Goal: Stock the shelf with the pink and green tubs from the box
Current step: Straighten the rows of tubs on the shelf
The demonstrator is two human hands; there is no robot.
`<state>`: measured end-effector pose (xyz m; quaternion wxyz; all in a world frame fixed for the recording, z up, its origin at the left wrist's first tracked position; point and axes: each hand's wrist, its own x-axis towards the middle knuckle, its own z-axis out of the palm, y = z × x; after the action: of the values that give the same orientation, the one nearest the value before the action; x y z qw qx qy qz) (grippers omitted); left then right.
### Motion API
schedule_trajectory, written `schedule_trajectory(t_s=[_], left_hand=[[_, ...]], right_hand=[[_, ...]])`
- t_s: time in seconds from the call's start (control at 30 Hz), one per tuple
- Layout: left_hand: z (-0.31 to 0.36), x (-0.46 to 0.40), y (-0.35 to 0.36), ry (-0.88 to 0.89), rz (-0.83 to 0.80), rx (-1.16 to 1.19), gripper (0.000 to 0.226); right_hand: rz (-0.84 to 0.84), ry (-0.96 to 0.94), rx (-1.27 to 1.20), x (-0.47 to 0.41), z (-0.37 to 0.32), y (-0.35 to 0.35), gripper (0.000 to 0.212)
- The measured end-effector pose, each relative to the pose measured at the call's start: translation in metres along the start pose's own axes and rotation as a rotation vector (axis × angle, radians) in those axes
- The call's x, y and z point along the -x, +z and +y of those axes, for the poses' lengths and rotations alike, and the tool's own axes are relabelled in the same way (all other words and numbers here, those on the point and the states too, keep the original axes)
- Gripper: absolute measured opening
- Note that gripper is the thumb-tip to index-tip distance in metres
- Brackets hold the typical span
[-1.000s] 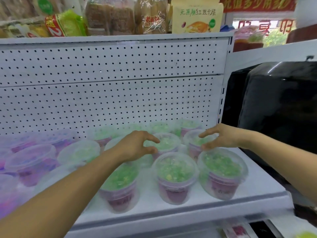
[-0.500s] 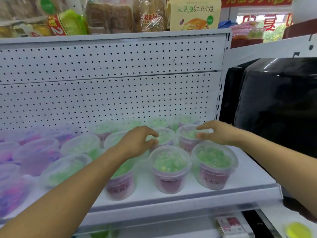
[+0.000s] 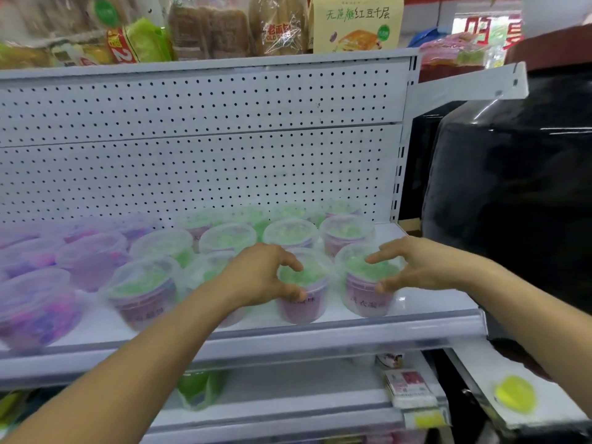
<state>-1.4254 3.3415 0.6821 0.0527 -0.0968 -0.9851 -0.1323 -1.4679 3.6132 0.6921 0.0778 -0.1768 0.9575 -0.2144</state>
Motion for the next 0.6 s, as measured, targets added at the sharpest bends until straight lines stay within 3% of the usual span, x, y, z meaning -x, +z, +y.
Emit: schedule_trajectory(t_s=[0.37,0.47,0.6], left_hand=[[0.016,0.011,0.009,-0.121,0.032,0.079,0.052],[0.013,0.018,0.011,-0.076,0.002,0.162,0.049],[-0.013,0.029,0.009,0.060,0.114,0.154,0.045]], right_hand=[[0.030,-0.019,0.038,0.004,-0.007,0.012,0.052],[0.065,-0.014,0.168,0.004,-0.008,0.019,0.050],[0.167,-0.102,0.241,0.001,-0.025,0.024,0.049]])
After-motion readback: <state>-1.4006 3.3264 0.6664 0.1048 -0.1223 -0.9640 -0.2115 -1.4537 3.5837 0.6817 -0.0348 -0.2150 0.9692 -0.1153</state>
